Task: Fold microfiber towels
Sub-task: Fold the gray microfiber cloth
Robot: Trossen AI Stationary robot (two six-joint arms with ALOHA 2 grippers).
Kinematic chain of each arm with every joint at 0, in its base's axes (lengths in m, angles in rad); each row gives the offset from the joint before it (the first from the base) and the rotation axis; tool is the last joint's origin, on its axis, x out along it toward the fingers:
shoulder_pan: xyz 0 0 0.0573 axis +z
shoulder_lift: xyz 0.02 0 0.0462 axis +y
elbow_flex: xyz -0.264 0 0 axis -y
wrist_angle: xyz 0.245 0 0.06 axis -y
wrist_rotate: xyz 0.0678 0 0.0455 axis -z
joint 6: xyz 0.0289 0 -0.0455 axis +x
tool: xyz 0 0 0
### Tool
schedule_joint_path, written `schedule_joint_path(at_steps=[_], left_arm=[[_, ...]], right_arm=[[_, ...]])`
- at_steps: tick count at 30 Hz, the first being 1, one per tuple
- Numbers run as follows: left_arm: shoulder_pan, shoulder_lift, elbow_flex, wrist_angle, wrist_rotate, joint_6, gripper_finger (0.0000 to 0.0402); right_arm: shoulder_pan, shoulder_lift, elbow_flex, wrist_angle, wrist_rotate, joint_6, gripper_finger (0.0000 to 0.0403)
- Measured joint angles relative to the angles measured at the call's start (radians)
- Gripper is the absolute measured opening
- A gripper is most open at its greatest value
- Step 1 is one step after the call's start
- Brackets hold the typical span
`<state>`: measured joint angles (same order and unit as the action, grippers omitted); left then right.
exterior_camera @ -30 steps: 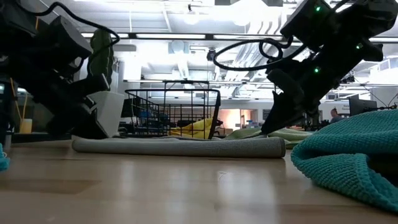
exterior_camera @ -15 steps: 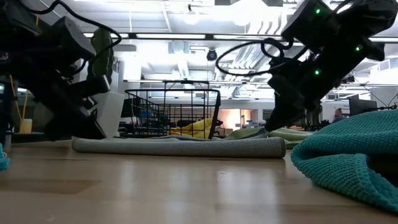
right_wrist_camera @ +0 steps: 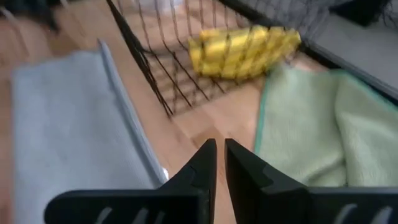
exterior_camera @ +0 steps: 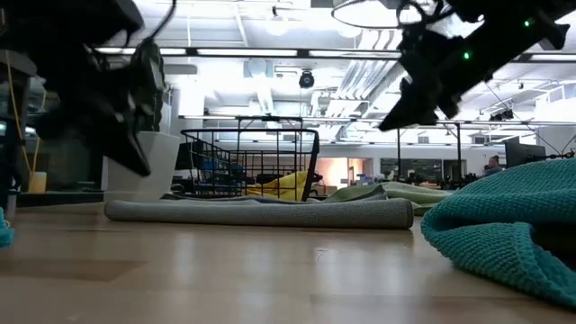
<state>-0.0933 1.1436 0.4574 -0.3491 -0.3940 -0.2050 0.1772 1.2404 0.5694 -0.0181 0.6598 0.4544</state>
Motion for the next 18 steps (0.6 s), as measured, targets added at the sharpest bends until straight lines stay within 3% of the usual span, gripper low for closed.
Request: schedule_joint_path(at_steps=[3, 8, 13, 18], left_arm=[[-0.056, -0.016, 0.001, 0.112, 0.112, 0.056, 0.0], [-0.136, 0.022, 0.006, 0.204, 0.134, 0.062, 0.0], [-0.171, 0.111, 0.122, -0.011, 0.145, 0.063, 0.0008], [-0.191, 0.217, 0.245, -0.15, 0.157, 0.1, 0.0047]], right_arm=[[0.0, -0.011, 0.0, 0.063, -0.004, -0.04, 0.0025], [-0.002, -0.008, 0.0, 0.176, -0.026, -0.107, 0.0025], [-0.016, -0.008, 0.0, 0.274, -0.088, -0.201, 0.0025], [-0.031, -0.008, 0.0, 0.308, -0.122, -0.238, 0.0025]])
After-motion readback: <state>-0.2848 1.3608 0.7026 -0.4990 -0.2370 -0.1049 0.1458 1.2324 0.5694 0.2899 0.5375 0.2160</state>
